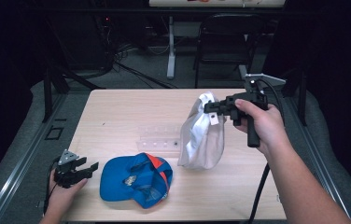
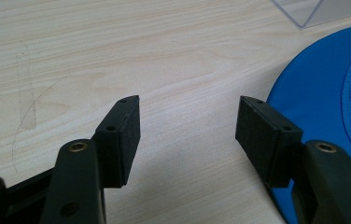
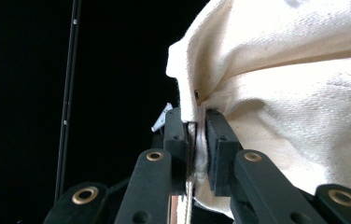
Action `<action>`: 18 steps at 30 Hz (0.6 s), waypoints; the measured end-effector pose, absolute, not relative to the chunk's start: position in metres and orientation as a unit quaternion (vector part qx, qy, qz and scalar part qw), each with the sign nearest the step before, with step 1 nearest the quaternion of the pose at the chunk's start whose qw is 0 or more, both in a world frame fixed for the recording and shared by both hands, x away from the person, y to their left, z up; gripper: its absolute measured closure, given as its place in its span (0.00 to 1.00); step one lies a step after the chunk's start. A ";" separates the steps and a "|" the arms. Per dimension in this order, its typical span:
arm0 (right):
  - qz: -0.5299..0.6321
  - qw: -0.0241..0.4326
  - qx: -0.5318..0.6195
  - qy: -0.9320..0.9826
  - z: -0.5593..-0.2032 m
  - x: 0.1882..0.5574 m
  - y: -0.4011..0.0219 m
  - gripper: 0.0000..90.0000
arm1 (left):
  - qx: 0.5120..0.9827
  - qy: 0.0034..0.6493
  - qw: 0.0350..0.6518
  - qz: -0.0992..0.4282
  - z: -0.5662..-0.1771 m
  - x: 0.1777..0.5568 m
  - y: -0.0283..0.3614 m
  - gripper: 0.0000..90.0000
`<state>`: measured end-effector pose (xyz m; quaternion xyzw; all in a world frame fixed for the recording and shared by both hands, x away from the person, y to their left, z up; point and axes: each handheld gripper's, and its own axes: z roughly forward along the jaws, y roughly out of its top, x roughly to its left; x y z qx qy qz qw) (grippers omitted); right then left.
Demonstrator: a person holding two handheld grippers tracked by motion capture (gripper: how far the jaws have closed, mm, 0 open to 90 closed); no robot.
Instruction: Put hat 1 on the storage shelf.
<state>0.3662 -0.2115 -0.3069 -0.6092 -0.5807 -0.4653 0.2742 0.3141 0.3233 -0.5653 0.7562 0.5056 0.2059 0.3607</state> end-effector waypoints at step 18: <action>-0.456 0.286 -0.606 -0.586 -0.306 0.416 -0.146 0.90 | 0.763 0.501 0.357 0.197 -0.563 0.314 0.323 0.45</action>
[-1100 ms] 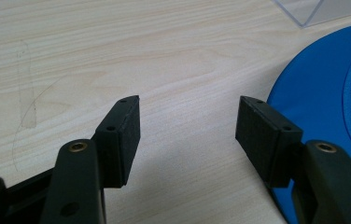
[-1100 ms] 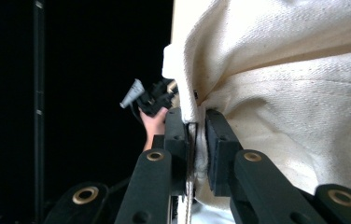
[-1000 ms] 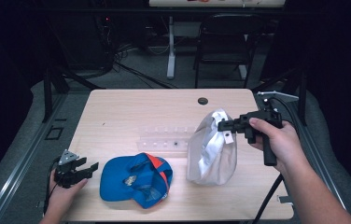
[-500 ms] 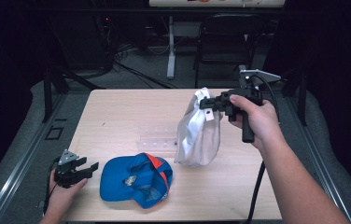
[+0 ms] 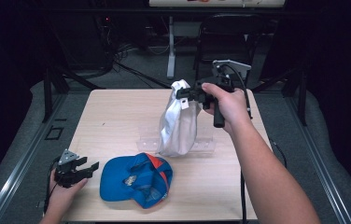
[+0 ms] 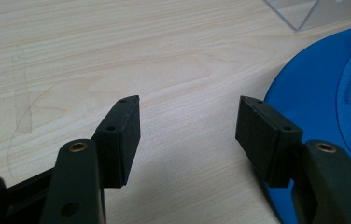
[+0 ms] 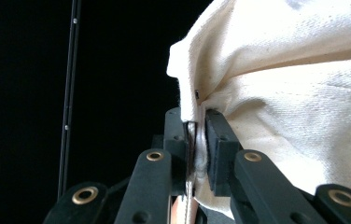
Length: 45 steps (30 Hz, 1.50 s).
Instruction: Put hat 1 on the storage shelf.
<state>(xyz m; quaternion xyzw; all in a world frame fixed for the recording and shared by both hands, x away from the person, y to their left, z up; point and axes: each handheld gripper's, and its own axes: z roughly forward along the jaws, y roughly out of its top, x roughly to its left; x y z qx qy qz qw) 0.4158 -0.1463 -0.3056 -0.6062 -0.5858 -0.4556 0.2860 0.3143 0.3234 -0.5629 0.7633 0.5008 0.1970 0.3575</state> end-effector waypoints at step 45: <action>-0.452 0.237 -0.649 -0.564 -0.324 0.461 -0.131 0.90 | 0.769 0.454 0.394 0.216 -0.547 0.309 0.298 0.45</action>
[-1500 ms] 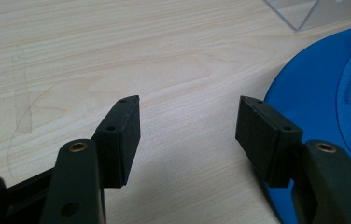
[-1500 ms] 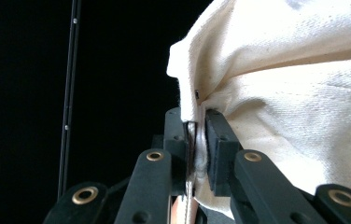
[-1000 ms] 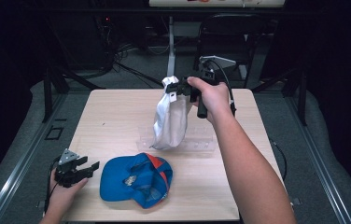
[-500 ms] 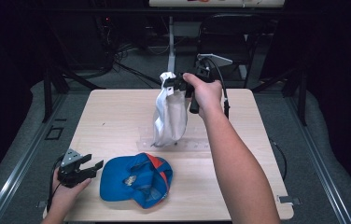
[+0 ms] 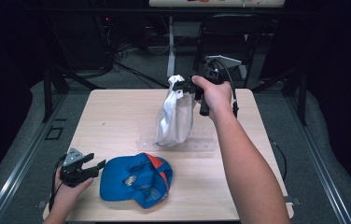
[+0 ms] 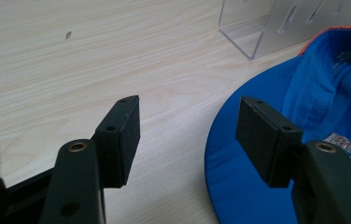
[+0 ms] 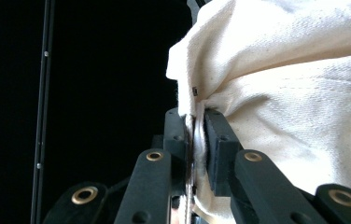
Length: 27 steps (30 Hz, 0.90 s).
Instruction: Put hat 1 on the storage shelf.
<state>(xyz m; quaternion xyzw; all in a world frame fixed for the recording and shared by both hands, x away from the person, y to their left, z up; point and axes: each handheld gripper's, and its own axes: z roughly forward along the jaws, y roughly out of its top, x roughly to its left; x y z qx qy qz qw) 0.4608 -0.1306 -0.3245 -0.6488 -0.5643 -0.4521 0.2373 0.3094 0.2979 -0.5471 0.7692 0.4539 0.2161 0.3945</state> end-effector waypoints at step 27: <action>-0.472 0.259 -0.614 -0.578 -0.338 0.474 -0.063 0.89 | 0.804 0.323 0.451 0.213 -0.488 0.323 0.181 0.53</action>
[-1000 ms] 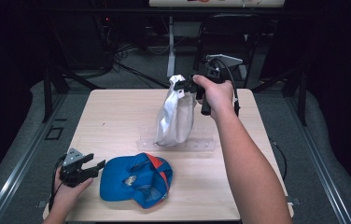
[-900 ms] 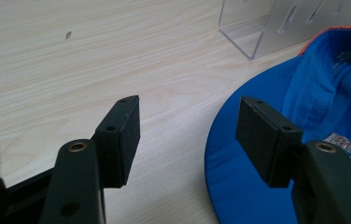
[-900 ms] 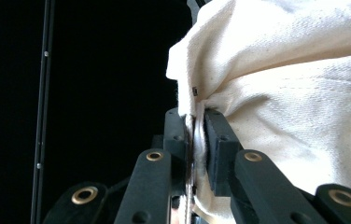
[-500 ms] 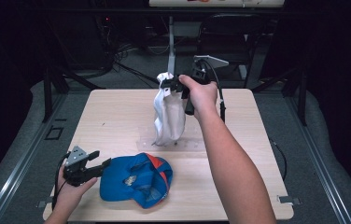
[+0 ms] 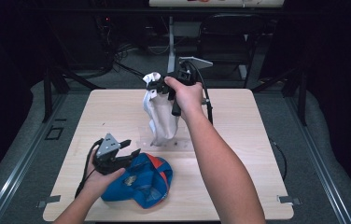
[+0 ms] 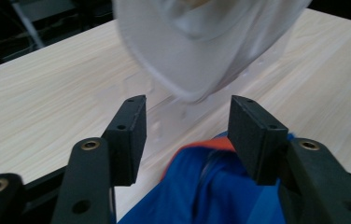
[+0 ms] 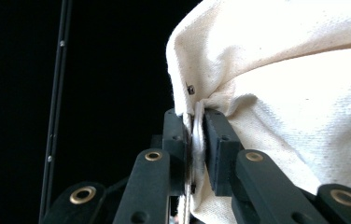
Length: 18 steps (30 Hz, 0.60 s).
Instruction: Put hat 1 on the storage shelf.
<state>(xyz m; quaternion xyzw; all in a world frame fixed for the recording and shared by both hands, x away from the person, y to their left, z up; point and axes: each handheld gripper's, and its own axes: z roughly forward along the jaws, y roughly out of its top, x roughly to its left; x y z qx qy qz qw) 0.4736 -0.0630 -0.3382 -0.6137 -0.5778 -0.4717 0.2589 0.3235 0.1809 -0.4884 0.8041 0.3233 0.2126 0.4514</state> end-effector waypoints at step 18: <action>-0.480 0.252 -0.598 -0.591 -0.338 0.456 -0.070 0.86 | 0.821 0.308 0.411 0.249 -0.493 0.335 0.134 0.91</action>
